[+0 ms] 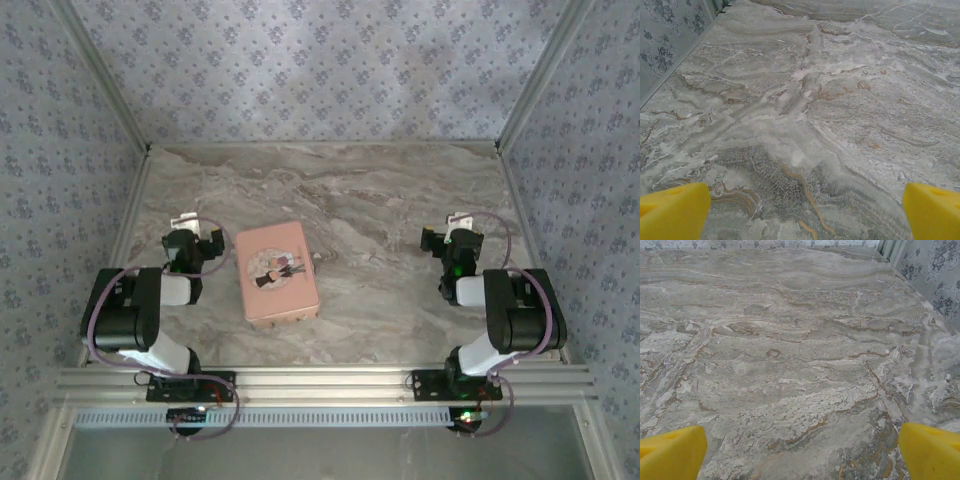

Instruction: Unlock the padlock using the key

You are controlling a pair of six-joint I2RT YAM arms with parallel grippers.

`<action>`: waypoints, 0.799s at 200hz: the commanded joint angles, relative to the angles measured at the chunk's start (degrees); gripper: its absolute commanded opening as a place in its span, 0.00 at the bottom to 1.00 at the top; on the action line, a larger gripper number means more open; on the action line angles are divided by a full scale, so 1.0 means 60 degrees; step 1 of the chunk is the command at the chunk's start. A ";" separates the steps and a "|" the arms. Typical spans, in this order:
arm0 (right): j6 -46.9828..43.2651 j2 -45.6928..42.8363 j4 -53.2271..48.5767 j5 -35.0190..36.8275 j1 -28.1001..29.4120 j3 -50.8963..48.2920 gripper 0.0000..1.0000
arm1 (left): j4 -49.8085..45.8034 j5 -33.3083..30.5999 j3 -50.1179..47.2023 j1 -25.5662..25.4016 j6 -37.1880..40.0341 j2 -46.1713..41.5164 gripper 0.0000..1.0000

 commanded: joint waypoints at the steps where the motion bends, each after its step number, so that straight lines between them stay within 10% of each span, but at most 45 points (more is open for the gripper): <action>1: -0.0064 -0.0019 0.0100 -0.0087 -0.0048 0.0161 1.00 | 0.0190 0.0109 0.0215 0.0060 0.0103 -0.0103 0.98; 126: -0.0096 -0.0242 -0.0104 -0.0056 -0.0014 0.0207 1.00 | 0.0168 0.0036 0.0232 0.0060 0.0091 -0.0149 0.98; 160: 0.0056 -0.2184 -0.3580 0.0067 0.0191 0.1308 1.00 | -0.3389 -0.0845 0.1453 0.0032 -0.0304 -0.1821 0.98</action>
